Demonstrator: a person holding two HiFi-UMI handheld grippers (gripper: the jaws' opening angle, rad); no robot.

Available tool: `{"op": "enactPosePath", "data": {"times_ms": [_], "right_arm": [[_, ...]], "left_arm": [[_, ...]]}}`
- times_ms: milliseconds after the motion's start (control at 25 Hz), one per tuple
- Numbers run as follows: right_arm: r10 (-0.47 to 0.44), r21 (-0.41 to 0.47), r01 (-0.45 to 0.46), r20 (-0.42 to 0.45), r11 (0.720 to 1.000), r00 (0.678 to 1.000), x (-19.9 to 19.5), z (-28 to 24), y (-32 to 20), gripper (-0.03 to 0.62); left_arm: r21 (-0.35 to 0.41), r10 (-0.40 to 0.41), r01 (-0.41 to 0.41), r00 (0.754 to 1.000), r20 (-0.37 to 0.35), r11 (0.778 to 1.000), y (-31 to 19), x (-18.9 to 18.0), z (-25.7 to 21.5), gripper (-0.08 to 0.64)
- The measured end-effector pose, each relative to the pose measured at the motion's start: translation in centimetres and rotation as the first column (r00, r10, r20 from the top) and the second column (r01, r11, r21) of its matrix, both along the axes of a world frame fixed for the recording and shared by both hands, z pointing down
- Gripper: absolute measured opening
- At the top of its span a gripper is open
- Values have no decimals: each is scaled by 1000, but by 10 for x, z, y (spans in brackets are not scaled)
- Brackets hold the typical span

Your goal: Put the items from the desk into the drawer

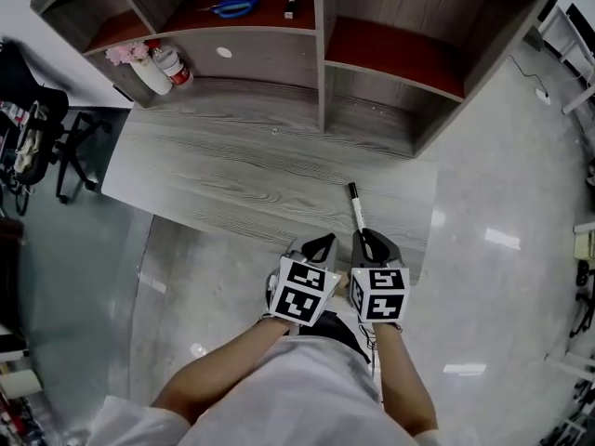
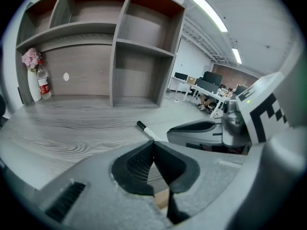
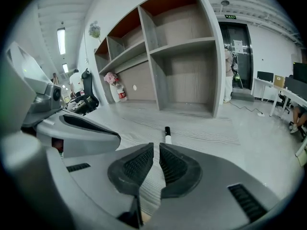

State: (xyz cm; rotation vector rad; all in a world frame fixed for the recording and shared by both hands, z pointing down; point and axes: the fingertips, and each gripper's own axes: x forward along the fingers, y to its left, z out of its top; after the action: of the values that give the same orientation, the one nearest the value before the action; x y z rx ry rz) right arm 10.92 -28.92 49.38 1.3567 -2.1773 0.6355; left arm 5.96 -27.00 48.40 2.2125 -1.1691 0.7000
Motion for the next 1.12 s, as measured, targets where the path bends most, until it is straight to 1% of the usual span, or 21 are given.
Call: {"op": "enactPosePath", "data": {"times_ms": [200,400,520,600,960,1120], "right_arm": [[-38,-18,38,-17,999,999,4,13,-17,5],[-76,-35,74,-34,997,997,5,25,-28,8],[-101,-56,99,-40,994,994,3,33,-33,43],[-113,-73,110,-44,991,993,2,39,-36,53],[-140,-140,128,-79,982,987,1,64,-45,89],[-144,-140,125,-134,982,980,3,66,-46,89]], "left_arm": [[-12,-38,38,999,14,999,-9,5,7,3],[-19,-84,84,996,26,996,-16,0,8,3],[-26,-109,109,994,30,994,-18,-3,11,3],[-30,-123,124,992,35,992,-19,-6,12,3],[-45,-171,173,984,47,984,-22,-15,18,3],[-42,-179,181,983,46,983,-23,-17,16,3]]}}
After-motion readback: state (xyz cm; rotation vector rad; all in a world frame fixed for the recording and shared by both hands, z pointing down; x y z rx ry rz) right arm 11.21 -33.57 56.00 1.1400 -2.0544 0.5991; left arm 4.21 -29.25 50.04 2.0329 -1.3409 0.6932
